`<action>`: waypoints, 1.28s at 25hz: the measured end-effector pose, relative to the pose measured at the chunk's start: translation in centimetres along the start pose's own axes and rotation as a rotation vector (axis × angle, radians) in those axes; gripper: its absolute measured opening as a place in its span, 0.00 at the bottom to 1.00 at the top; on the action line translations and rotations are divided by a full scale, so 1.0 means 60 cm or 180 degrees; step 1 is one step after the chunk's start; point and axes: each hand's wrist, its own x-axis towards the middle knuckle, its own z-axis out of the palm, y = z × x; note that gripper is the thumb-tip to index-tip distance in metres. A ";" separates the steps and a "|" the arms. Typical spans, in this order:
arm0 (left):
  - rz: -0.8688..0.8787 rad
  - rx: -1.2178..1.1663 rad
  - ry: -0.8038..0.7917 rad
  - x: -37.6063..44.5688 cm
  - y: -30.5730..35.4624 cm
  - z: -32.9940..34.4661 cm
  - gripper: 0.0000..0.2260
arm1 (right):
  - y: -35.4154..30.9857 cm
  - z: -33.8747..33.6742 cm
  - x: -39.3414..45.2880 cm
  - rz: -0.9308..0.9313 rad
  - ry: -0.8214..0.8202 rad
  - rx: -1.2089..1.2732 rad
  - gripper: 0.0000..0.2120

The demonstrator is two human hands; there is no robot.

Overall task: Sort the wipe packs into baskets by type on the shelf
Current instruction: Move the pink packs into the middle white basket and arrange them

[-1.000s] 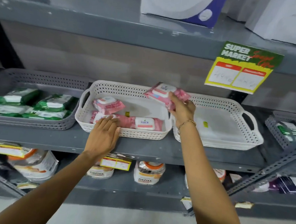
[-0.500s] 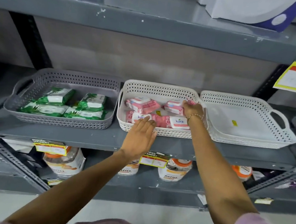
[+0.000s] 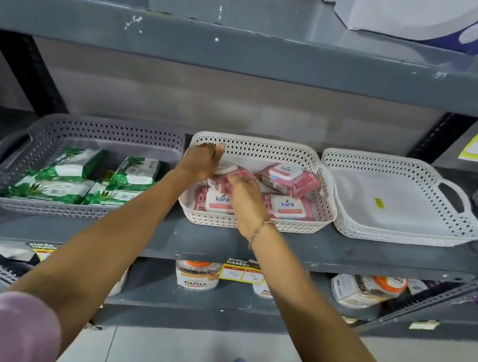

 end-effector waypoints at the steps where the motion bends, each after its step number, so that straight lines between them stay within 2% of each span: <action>1: 0.0004 0.0144 -0.0303 0.011 0.009 -0.002 0.27 | -0.002 0.004 0.008 0.0010 0.0007 -0.0149 0.10; 3: -0.0062 0.0391 -0.0791 0.016 0.024 0.003 0.24 | -0.007 0.001 0.028 0.0001 0.0017 -0.0374 0.11; 4: -0.0155 0.0431 -0.0804 0.016 0.028 0.006 0.23 | -0.008 -0.005 0.044 -0.0027 0.0014 -0.0578 0.12; 6: -0.0285 0.0375 -0.0724 0.024 0.024 0.020 0.24 | -0.014 -0.021 0.070 -0.0047 -0.0088 -0.1008 0.10; 9: -0.0606 -0.0360 -0.0465 0.022 0.032 0.028 0.34 | -0.037 -0.048 0.092 0.0031 -0.0326 -0.1590 0.10; 11: -0.0617 -0.0323 -0.0326 0.014 0.036 0.028 0.34 | -0.055 -0.062 0.095 -0.0077 -0.0363 -0.1787 0.09; 13: -0.0619 -0.0139 -0.0297 0.000 0.032 0.029 0.32 | -0.057 -0.071 0.092 -0.0249 -0.0379 -0.2063 0.16; 15: -0.0855 0.0011 -0.0203 -0.002 0.051 0.053 0.28 | -0.044 -0.096 0.121 -0.0299 -0.0529 -0.2319 0.20; 16: -0.0880 0.0147 -0.0111 -0.009 0.059 0.049 0.26 | -0.033 -0.099 0.118 -0.0450 -0.0464 -0.2369 0.19; 18: -0.0714 0.0164 0.0092 -0.002 0.087 0.047 0.22 | -0.015 -0.108 0.096 -0.0714 -0.0072 -0.1954 0.15; 20: -0.0358 -0.0427 0.0166 0.026 0.125 0.050 0.22 | -0.012 -0.123 0.080 -0.0821 0.0525 -0.1253 0.11; 22: -0.0077 -0.1032 -0.0204 0.057 0.153 0.067 0.23 | -0.012 -0.146 0.074 -0.0713 0.0849 -0.0977 0.10; 24: -0.0029 -0.1314 -0.0858 0.069 0.170 0.094 0.23 | -0.009 -0.172 0.079 -0.0482 0.1021 -0.1291 0.11; 26: -0.0133 -0.1153 -0.1262 0.066 0.173 0.114 0.22 | 0.004 -0.191 0.098 -0.0468 0.1087 -0.1598 0.15; 29: -0.0106 -0.0897 -0.1006 0.065 0.169 0.126 0.27 | 0.012 -0.203 0.127 -0.0638 0.1045 -0.2130 0.15; 32: -0.0056 -0.0629 -0.0765 0.063 0.181 0.129 0.27 | -0.003 -0.221 0.154 -0.0744 0.0905 -0.2457 0.15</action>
